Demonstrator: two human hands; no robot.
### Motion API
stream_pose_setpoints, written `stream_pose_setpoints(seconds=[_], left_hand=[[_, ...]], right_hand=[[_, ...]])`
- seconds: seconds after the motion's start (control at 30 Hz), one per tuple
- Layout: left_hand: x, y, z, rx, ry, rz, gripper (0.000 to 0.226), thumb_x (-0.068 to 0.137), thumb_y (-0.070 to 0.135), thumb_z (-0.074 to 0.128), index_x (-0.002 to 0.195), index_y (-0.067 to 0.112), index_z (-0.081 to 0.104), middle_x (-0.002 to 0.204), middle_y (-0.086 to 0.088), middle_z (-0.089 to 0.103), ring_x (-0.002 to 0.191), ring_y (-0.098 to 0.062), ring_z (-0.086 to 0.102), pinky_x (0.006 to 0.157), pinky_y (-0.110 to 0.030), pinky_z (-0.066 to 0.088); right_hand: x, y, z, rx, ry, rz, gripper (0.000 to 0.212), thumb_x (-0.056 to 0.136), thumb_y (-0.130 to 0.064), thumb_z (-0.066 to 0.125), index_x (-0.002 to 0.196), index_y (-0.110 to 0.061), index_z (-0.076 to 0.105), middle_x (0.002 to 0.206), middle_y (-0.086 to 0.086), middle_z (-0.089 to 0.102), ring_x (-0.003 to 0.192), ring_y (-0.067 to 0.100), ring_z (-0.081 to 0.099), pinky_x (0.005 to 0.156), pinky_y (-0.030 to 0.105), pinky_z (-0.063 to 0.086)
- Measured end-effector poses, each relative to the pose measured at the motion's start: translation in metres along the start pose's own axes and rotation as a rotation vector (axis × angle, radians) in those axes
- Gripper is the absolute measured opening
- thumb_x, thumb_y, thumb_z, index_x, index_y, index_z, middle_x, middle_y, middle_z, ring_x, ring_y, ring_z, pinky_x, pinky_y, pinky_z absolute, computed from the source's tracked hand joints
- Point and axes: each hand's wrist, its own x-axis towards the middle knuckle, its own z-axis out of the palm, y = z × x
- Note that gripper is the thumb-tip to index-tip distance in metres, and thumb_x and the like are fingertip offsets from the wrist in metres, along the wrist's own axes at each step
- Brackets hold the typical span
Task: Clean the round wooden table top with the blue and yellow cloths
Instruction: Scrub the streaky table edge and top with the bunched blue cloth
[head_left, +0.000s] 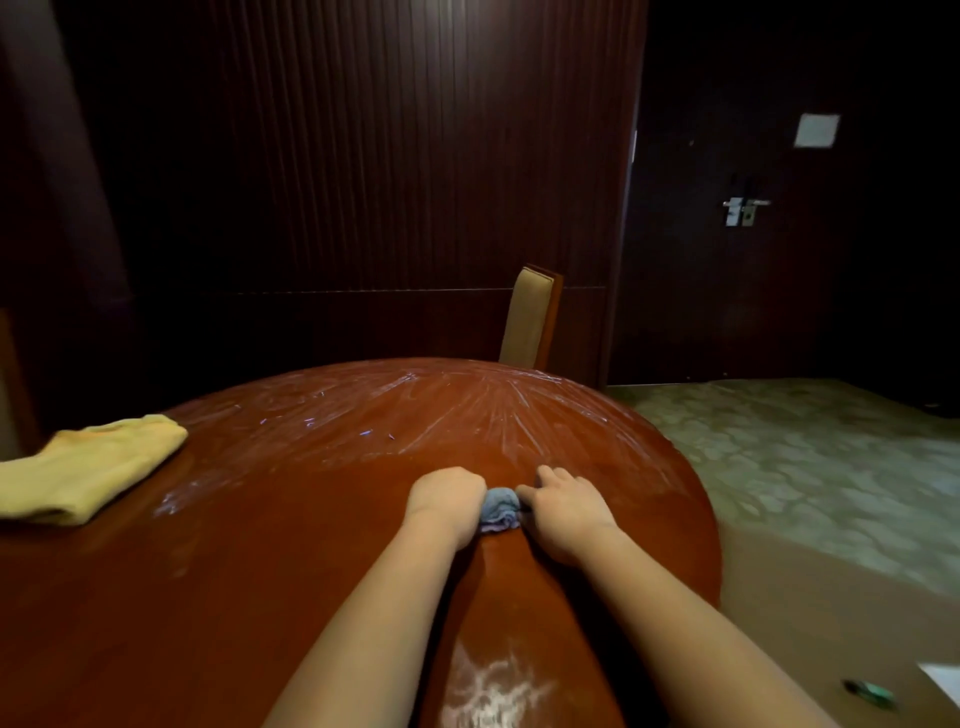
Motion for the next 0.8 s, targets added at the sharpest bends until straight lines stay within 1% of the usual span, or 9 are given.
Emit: stream_pose_setpoints(seconds=[0.17, 0.3, 0.43, 0.57, 0.67, 0.8], left_hand=[[-0.026, 0.016, -0.014, 0.028, -0.023, 0.004, 0.025, 0.089, 0.004, 0.05, 0.109, 0.003, 0.065, 0.116, -0.015, 0.065, 0.106, -0.033, 0.062, 0.081, -0.038, 0.051], [-0.04, 0.025, -0.022, 0.018, -0.048, 0.019, 0.022, 0.087, 0.01, 0.058, 0.106, 0.005, 0.066, 0.114, -0.015, 0.066, 0.105, -0.033, 0.063, 0.079, -0.037, 0.051], [-0.05, 0.034, -0.029, 0.0, -0.066, 0.031, 0.023, 0.086, 0.012, 0.062, 0.107, 0.006, 0.066, 0.116, -0.014, 0.065, 0.107, -0.033, 0.062, 0.077, -0.036, 0.051], [-0.057, 0.039, -0.031, -0.009, -0.073, 0.046, 0.023, 0.085, 0.01, 0.061, 0.107, 0.006, 0.066, 0.116, -0.016, 0.065, 0.107, -0.034, 0.062, 0.078, -0.037, 0.051], [-0.064, 0.039, -0.028, -0.026, -0.075, 0.054, 0.02, 0.085, 0.008, 0.059, 0.103, 0.007, 0.067, 0.111, -0.016, 0.066, 0.102, -0.035, 0.062, 0.077, -0.037, 0.051], [-0.074, 0.037, -0.028, -0.055, -0.078, 0.068, 0.026, 0.084, 0.008, 0.058, 0.108, 0.008, 0.068, 0.111, -0.015, 0.066, 0.101, -0.034, 0.063, 0.076, -0.036, 0.051]], right_hand=[[-0.029, 0.001, -0.004, -0.012, 0.007, -0.014, 0.032, 0.1, -0.032, 0.038, 0.128, -0.022, 0.05, 0.125, 0.009, 0.044, 0.12, 0.028, 0.041, 0.093, 0.038, 0.035], [-0.05, 0.002, -0.007, -0.031, -0.001, -0.034, 0.031, 0.099, -0.033, 0.038, 0.127, -0.023, 0.051, 0.126, 0.008, 0.045, 0.12, 0.028, 0.042, 0.093, 0.037, 0.035], [-0.069, 0.004, -0.01, -0.036, 0.007, -0.047, 0.032, 0.1, -0.035, 0.037, 0.125, -0.022, 0.051, 0.126, 0.009, 0.045, 0.119, 0.028, 0.043, 0.093, 0.037, 0.036], [-0.087, 0.004, -0.013, -0.047, 0.001, -0.067, 0.034, 0.1, -0.036, 0.037, 0.127, -0.022, 0.05, 0.126, 0.008, 0.046, 0.117, 0.027, 0.044, 0.092, 0.038, 0.037], [-0.098, 0.002, -0.014, -0.04, 0.007, -0.07, 0.033, 0.1, -0.035, 0.037, 0.127, -0.02, 0.049, 0.125, 0.008, 0.046, 0.115, 0.027, 0.045, 0.091, 0.037, 0.037], [-0.108, -0.006, -0.018, -0.052, 0.026, -0.072, 0.032, 0.098, -0.03, 0.038, 0.123, -0.017, 0.053, 0.122, 0.008, 0.049, 0.113, 0.027, 0.048, 0.089, 0.036, 0.037]])
